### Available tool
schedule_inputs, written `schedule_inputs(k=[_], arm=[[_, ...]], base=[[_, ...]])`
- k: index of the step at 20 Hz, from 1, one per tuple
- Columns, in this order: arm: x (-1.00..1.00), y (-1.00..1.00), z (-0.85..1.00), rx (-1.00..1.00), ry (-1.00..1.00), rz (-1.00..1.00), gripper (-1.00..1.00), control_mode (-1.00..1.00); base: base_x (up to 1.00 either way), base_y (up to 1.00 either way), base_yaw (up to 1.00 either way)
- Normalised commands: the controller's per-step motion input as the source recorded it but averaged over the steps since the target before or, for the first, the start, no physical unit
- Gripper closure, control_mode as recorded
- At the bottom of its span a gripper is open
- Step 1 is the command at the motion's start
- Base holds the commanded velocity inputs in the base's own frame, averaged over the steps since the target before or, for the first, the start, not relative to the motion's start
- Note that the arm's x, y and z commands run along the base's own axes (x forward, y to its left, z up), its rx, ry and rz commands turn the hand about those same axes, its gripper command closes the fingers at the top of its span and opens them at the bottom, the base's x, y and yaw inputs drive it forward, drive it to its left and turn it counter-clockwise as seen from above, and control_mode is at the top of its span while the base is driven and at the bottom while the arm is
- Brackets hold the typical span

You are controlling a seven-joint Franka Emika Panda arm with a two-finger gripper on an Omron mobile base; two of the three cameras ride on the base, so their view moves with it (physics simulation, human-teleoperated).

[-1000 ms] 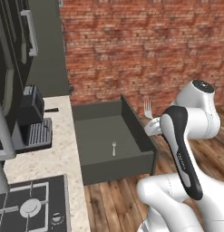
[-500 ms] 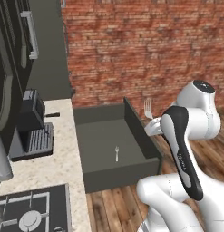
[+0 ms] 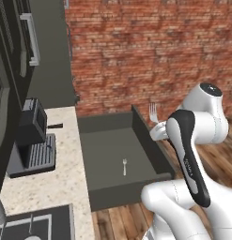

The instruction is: Organize the utensils by type. Pick up the wooden spoons from the counter and place them in the open cabinet. Then pick up the metallic utensils from the counter and place them in the open drawer.

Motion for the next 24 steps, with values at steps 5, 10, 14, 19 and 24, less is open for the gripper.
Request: schedule_inputs(k=[5, 10, 14, 19, 24], arm=[[0.00, 0.00, 0.00, 0.00, 0.00, 0.00, 1.00, 1.00], [0.00, 0.00, 0.00, 0.00, 0.00, 0.00, 1.00, 1.00], [0.00, 0.00, 0.00, 0.00, 0.00, 0.00, 1.00, 1.00], [0.00, 0.00, 0.00, 0.00, 0.00, 0.00, 1.00, 1.00], [0.28, 0.07, -0.32, 0.00, 0.12, 0.00, 1.00, -1.00]], base=[[0.23, 0.18, 0.00], [0.22, 0.16, 0.00], [0.20, 0.13, 0.00], [0.23, 0.09, 0.00], [0.00, 0.00, 0.00]])
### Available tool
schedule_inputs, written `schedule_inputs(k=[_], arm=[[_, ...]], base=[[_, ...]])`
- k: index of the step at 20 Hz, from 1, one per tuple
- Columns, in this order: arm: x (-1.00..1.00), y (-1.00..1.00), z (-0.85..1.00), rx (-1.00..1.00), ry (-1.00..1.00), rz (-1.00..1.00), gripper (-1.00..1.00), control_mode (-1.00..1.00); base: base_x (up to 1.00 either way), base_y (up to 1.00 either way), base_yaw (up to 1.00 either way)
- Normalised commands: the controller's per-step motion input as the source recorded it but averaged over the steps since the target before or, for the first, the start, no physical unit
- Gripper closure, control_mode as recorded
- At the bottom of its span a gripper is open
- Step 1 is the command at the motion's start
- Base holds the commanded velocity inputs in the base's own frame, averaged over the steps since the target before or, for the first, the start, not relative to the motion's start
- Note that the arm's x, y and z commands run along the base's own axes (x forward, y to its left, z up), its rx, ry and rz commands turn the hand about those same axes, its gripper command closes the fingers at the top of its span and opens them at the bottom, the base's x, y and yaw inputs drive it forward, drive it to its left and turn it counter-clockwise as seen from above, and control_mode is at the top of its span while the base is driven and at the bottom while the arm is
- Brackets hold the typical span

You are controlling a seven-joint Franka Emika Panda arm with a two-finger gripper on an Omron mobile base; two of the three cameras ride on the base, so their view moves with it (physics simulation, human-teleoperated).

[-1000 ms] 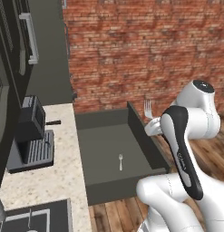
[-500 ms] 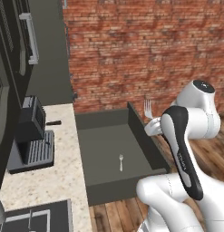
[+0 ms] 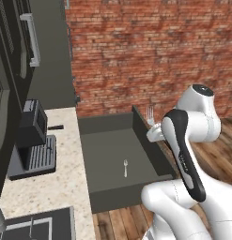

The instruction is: Organize the utensils by type. Pick up the wooden spoons from the counter and place them in the open cabinet. Then pick up the metallic utensils from the counter and place them in the open drawer.

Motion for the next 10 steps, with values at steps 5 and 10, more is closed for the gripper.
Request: schedule_inputs(k=[5, 10], arm=[[0.35, 0.06, -0.34, 0.00, 0.13, 0.00, 1.00, -1.00], [0.48, 0.09, -0.37, 0.00, 0.13, 0.00, 1.00, -1.00]], base=[[0.00, 0.00, 0.00], [0.00, 0.00, 0.00]])
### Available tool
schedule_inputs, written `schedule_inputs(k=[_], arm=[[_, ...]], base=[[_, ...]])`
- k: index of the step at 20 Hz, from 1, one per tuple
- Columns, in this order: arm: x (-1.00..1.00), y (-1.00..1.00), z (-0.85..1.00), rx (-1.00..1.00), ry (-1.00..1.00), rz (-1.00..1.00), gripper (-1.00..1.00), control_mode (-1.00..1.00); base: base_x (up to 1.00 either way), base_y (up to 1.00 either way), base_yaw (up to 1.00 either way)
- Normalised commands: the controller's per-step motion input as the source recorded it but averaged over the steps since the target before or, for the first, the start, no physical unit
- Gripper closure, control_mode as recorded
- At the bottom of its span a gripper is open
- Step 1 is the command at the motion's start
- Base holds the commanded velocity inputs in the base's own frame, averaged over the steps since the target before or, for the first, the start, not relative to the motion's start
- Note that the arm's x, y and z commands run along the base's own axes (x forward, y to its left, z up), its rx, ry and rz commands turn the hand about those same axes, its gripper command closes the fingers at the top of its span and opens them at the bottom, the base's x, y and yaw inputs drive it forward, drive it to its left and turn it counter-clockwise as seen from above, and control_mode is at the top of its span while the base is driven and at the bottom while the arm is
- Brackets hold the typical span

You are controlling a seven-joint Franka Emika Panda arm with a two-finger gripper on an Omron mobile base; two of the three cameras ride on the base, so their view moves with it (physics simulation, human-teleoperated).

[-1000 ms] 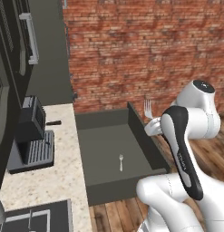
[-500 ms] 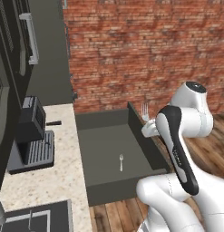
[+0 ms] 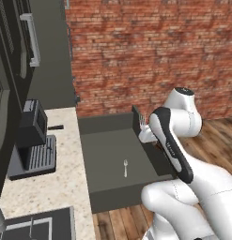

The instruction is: Organize the utensils by type. Pick up the wooden spoons from the counter and place them in the open cabinet. Then pick up the metallic utensils from the counter and place them in the open drawer.

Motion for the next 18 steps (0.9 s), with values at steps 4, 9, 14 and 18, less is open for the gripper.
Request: schedule_inputs(k=[4, 9, 14, 18], arm=[[0.52, 0.10, -0.41, 0.00, 0.12, 0.00, 1.00, -1.00], [0.45, 0.07, -0.45, 0.00, 0.06, 0.00, 1.00, -1.00], [0.51, 0.00, -0.53, 0.00, 0.01, 0.00, 1.00, -1.00], [0.61, 0.00, -0.57, -0.02, 0.00, 0.00, 1.00, -1.00]], base=[[0.00, 0.00, 0.00], [0.00, 0.00, 0.00], [0.00, 0.00, 0.00], [0.00, 0.00, 0.00]])
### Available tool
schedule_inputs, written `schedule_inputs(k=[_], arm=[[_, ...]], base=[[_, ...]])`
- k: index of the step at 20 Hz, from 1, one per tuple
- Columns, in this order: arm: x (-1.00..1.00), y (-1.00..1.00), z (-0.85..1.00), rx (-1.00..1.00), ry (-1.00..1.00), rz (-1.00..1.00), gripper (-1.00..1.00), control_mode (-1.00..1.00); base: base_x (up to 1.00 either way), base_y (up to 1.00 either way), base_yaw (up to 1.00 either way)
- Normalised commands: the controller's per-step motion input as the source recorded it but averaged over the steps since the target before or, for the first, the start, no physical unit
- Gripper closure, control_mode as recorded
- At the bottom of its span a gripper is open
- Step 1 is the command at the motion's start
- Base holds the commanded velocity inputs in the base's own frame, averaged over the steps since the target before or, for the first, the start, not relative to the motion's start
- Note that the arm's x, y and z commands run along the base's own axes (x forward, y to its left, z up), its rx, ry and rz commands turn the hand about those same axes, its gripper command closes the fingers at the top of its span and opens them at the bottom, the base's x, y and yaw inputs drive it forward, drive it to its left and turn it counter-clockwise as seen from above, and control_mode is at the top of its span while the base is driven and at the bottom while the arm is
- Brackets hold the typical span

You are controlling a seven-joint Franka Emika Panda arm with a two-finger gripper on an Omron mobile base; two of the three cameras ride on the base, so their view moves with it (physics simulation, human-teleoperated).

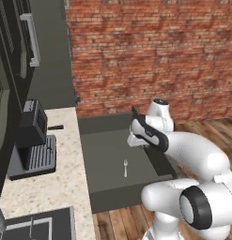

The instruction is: Organize the utensils by type. Pick up the wooden spoons from the counter and place them in the open cabinet. Then pick up the metallic utensils from the counter and place them in the open drawer.

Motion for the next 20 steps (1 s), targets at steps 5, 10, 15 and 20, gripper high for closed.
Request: schedule_inputs(k=[5, 10, 15, 20], arm=[[0.68, 0.00, -0.57, -0.03, 0.00, 0.00, 1.00, -1.00], [0.58, 0.02, -0.50, -0.02, 0.01, 0.00, 1.00, -1.00], [0.51, 0.06, -0.46, -0.01, 0.01, 0.00, 1.00, -1.00], [0.38, 0.09, -0.40, 0.00, 0.01, 0.00, 1.00, -1.00]], base=[[0.00, 0.00, 0.00], [0.00, 0.00, 0.00], [0.00, 0.00, 0.00], [0.00, 0.00, 0.00]])
